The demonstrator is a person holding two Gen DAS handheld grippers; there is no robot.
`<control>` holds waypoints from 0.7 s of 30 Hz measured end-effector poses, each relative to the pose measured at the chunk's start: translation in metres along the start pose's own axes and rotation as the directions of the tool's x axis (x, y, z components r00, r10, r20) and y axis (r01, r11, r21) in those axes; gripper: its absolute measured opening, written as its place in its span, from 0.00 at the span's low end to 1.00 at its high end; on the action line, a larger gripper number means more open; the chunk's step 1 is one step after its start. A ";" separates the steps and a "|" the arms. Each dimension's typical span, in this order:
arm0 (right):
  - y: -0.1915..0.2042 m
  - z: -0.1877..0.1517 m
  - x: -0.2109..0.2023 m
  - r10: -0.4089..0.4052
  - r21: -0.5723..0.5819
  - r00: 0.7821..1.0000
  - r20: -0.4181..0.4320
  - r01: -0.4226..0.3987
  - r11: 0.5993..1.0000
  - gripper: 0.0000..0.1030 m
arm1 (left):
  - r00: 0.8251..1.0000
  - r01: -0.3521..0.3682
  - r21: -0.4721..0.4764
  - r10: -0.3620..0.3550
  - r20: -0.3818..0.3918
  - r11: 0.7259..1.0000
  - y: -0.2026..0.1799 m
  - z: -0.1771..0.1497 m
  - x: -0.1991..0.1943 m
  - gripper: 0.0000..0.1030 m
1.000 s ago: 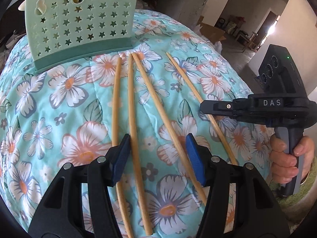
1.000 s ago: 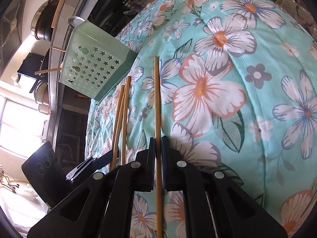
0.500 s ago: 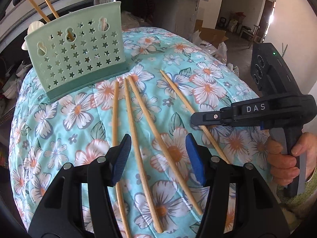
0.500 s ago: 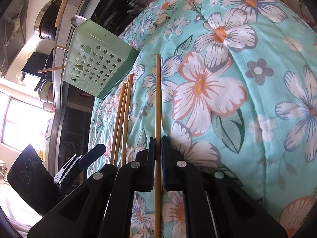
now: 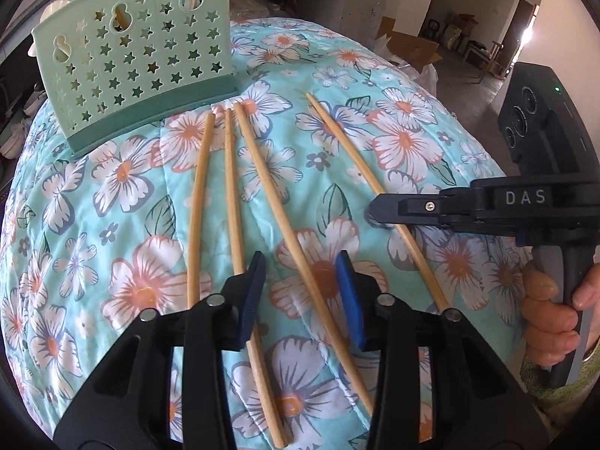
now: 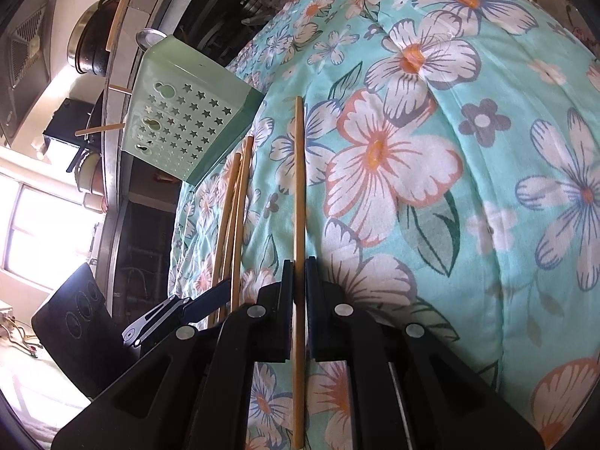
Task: Organize utensils
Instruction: 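Lift one chopstick with the right tool while the left tool reaches toward the remaining chopsticks, then close the left tool on a bamboo chopstick while the right tool holds its chopstick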
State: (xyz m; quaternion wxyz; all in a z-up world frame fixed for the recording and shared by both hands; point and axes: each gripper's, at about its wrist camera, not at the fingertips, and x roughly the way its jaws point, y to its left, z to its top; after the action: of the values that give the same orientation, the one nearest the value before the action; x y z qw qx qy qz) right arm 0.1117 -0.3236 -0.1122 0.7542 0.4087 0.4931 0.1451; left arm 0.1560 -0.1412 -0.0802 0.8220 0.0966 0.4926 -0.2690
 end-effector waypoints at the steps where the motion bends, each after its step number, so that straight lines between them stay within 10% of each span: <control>1: 0.000 -0.001 0.000 -0.002 -0.002 1.000 0.000 0.002 1.000 0.06 | 1.000 -0.007 -0.005 0.007 0.000 1.000 0.001 0.000 0.001 0.21; 7: 0.001 -0.002 0.003 -0.002 -0.006 1.000 -0.010 0.002 1.000 0.06 | 1.000 -0.002 -0.037 0.003 0.005 0.999 0.010 -0.001 0.001 0.05; 21: 0.004 0.002 0.007 -0.009 -0.025 1.000 -0.020 0.009 1.000 0.06 | 0.989 0.112 -0.106 -0.121 -0.081 0.988 0.007 -0.017 -0.009 0.06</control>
State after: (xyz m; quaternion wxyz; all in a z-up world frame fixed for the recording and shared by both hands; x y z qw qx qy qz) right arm 0.1175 -0.3177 -0.1133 0.7548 0.3955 0.5007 0.1520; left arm 0.1430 -0.1250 -0.0816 0.7864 0.0374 0.5459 -0.2867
